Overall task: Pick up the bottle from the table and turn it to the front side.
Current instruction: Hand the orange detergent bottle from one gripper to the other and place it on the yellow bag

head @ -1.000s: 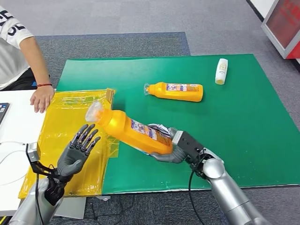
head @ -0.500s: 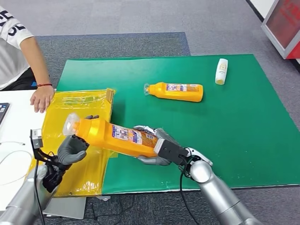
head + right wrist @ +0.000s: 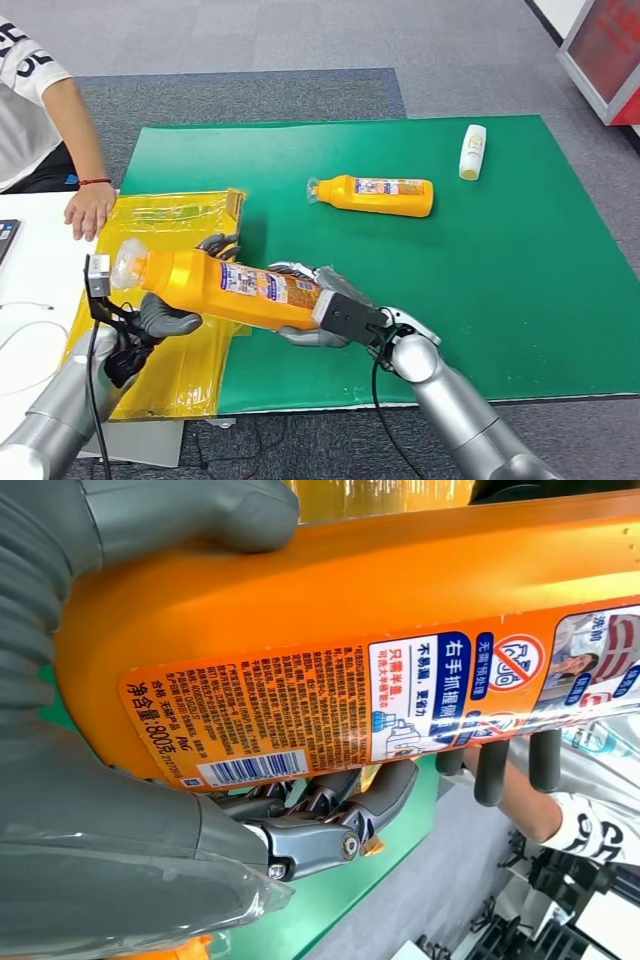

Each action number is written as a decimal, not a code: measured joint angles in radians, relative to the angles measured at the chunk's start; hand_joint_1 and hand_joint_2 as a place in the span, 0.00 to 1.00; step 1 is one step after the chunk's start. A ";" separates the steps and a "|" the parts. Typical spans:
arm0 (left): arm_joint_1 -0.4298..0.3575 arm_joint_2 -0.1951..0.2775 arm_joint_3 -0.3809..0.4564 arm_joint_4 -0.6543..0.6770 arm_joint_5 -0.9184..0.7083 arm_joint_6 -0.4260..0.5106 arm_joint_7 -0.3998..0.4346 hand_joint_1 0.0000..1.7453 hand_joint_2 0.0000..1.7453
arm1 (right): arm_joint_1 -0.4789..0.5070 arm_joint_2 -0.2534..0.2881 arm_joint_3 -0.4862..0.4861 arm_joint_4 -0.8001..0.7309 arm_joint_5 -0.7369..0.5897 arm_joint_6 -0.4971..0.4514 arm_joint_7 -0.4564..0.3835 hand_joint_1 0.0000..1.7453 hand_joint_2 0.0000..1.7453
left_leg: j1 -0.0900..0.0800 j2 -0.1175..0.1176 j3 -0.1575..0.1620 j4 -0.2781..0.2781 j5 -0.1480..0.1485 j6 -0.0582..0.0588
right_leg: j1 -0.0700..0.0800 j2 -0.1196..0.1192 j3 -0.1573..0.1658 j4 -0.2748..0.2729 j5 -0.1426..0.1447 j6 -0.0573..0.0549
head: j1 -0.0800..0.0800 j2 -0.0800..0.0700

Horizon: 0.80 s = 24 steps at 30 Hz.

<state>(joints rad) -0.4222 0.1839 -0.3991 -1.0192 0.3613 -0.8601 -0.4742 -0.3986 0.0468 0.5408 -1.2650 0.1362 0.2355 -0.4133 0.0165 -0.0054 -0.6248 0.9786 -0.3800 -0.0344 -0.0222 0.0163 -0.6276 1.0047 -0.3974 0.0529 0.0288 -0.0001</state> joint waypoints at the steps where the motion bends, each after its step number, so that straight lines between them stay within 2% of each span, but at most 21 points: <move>1: -0.002 0.000 -0.003 0.000 0.001 0.000 0.000 0.00 1.00 | -0.001 0.001 0.002 0.001 0.001 -0.001 0.000 1.00 1.00 | 0.000 0.000 0.000 0.000 0.000 0.000 | 0.000 0.000 0.000 0.000 0.000 0.000 | 0.000 0.000; 18: -0.033 -0.004 -0.049 -0.003 0.019 0.019 -0.004 0.00 1.00 | -0.007 0.019 0.037 0.008 0.148 -0.137 0.033 1.00 1.00 | 0.000 0.000 0.000 0.000 0.000 0.000 | 0.000 0.000 0.000 0.000 0.000 0.000 | 0.000 0.000; 24: -0.033 -0.007 -0.053 -0.012 0.025 0.022 -0.006 0.00 1.00 | -0.004 0.023 0.040 0.008 0.161 -0.145 0.036 1.00 1.00 | 0.000 0.000 0.000 0.000 0.000 0.000 | 0.000 0.000 0.000 0.000 0.000 0.000 | 0.000 0.000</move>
<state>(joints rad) -0.4551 0.1769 -0.4520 -1.0307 0.3864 -0.8384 -0.4805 -0.4028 0.0702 0.5809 -1.2567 0.2971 0.0904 -0.3769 0.0165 -0.0054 -0.6249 0.9786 -0.3799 -0.0345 -0.0222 0.0163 -0.6277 1.0048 -0.3974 0.0528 0.0287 0.0000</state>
